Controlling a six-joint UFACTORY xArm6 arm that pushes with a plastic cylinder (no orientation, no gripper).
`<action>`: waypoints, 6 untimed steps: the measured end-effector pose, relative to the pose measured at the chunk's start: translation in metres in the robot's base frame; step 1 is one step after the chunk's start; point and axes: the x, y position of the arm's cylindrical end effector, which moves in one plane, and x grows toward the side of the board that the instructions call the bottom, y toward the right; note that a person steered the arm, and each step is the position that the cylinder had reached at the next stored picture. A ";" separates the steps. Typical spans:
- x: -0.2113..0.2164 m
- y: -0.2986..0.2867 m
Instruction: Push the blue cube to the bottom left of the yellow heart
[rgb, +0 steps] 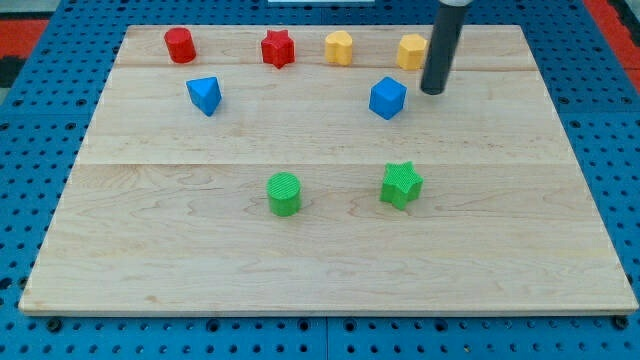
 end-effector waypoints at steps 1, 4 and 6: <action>0.022 -0.067; 0.092 -0.094; 0.035 -0.114</action>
